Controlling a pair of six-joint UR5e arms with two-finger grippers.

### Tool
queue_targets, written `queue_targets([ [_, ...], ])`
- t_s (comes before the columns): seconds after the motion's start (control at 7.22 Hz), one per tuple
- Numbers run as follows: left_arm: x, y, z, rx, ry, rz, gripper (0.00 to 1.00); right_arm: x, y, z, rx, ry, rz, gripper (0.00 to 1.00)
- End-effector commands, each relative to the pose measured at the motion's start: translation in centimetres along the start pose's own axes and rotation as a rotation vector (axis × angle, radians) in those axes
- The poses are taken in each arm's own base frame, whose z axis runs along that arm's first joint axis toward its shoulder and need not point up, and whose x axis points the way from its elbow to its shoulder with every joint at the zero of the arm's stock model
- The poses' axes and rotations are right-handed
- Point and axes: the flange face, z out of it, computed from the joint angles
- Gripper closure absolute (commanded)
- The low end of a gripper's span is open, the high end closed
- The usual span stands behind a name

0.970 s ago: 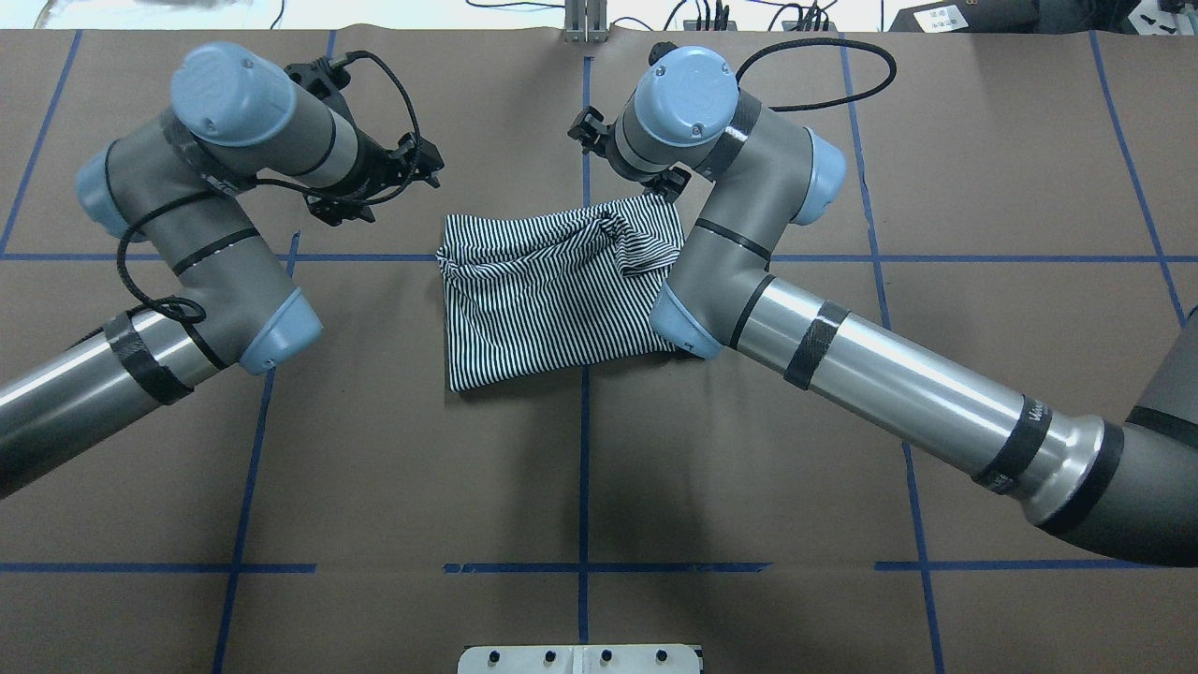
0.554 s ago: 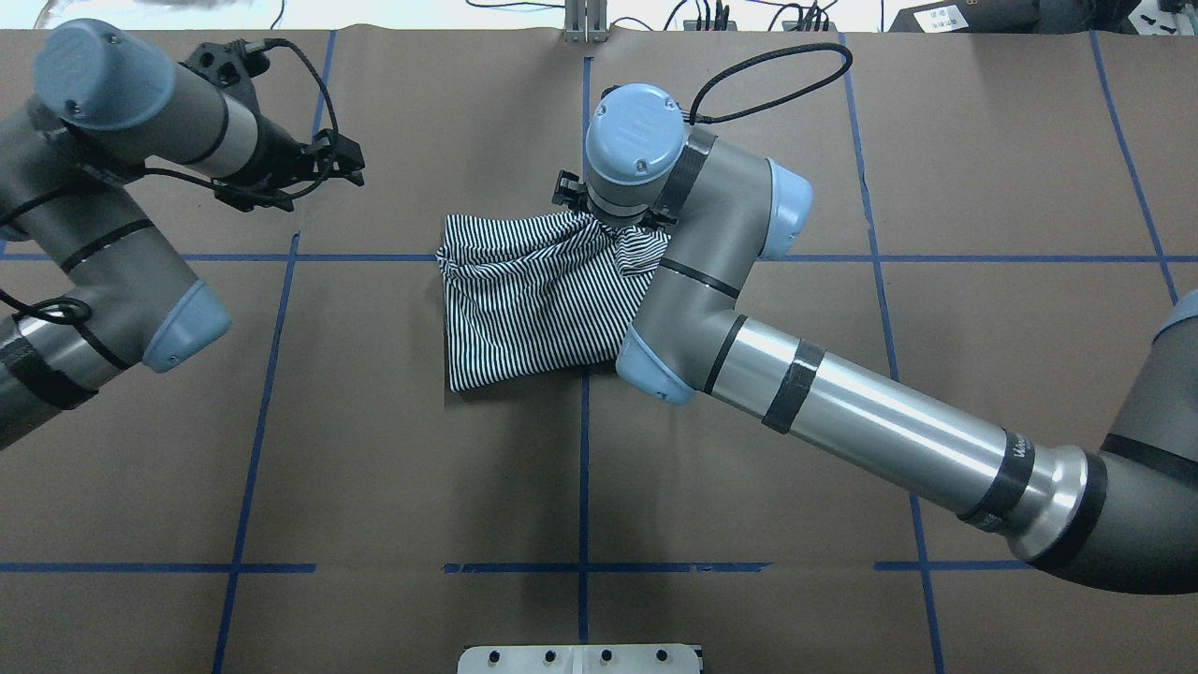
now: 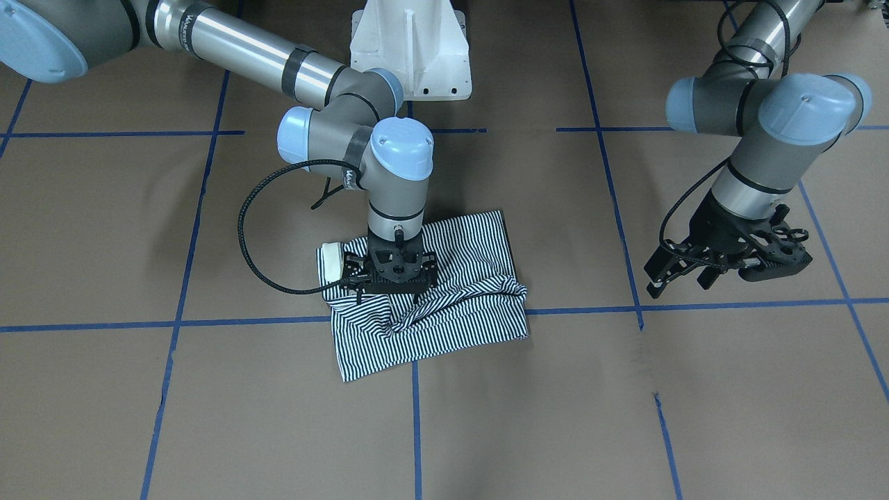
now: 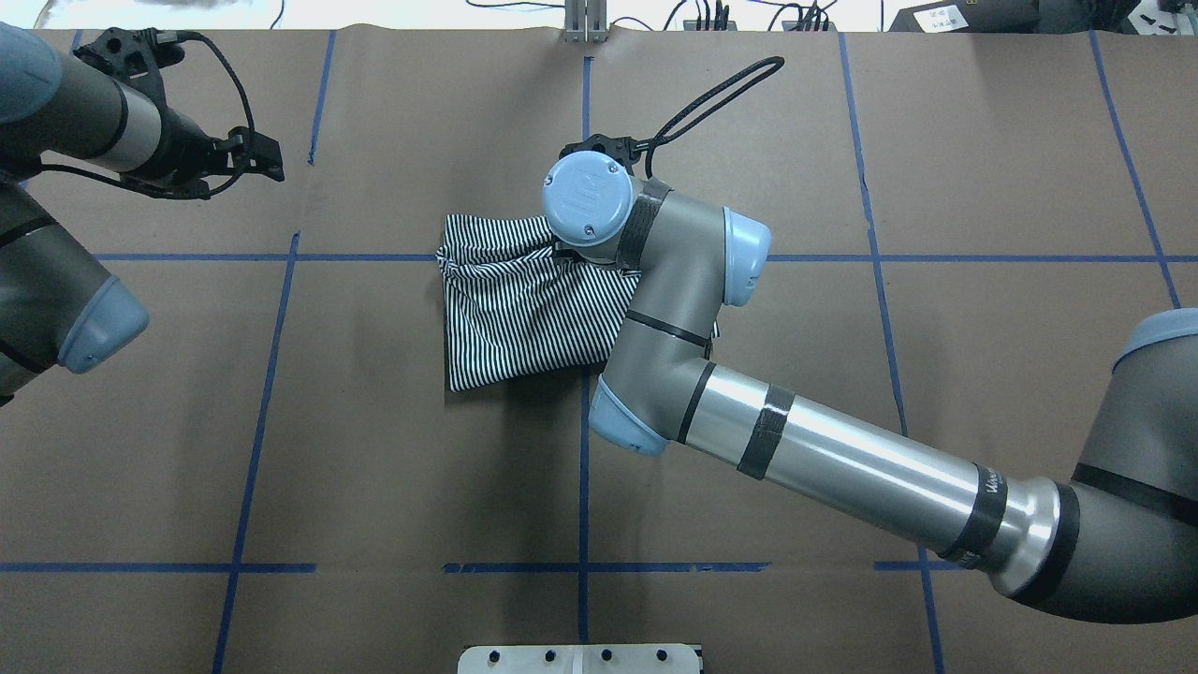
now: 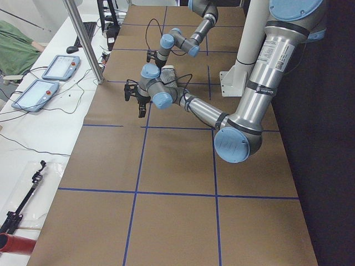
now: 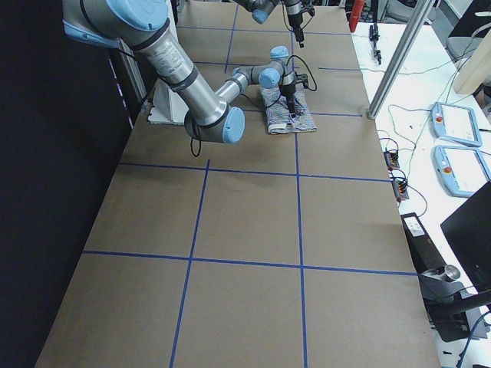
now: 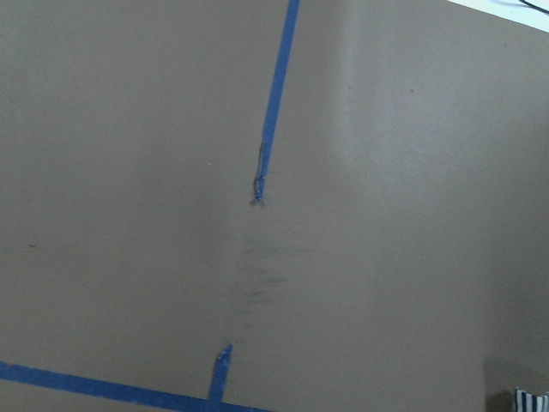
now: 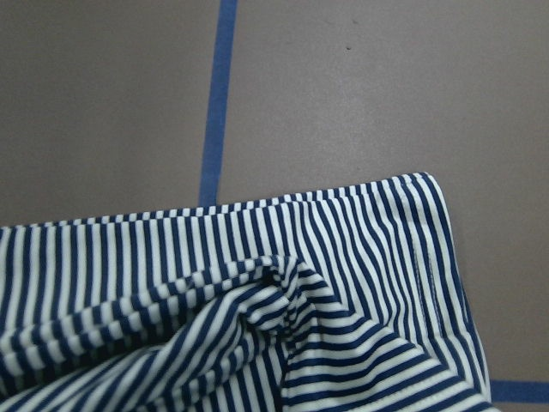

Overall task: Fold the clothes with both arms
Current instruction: 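Press the folded shirt's side with the right gripper while the left arm withdraws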

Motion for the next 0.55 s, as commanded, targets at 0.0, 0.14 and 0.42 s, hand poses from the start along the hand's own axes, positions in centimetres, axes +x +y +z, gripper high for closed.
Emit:
queue_targets([
  [0.0,0.6,0.5,-1.8,-0.005,-0.01,-0.007,0.0,0.8,-0.4,2.0,0.007,0.052,-0.073,0.0],
  [0.14,0.7,0.6,-1.9,-0.005,-0.01,-0.007,0.0,2.2,-1.7,2.9,0.01,0.08,-0.093,0.0],
  [0.42,1.2,0.7,-2.5,-0.006,0.005,-0.014,0.0,7.3,-6.7,4.3,0.015,0.151,-0.174,0.0],
])
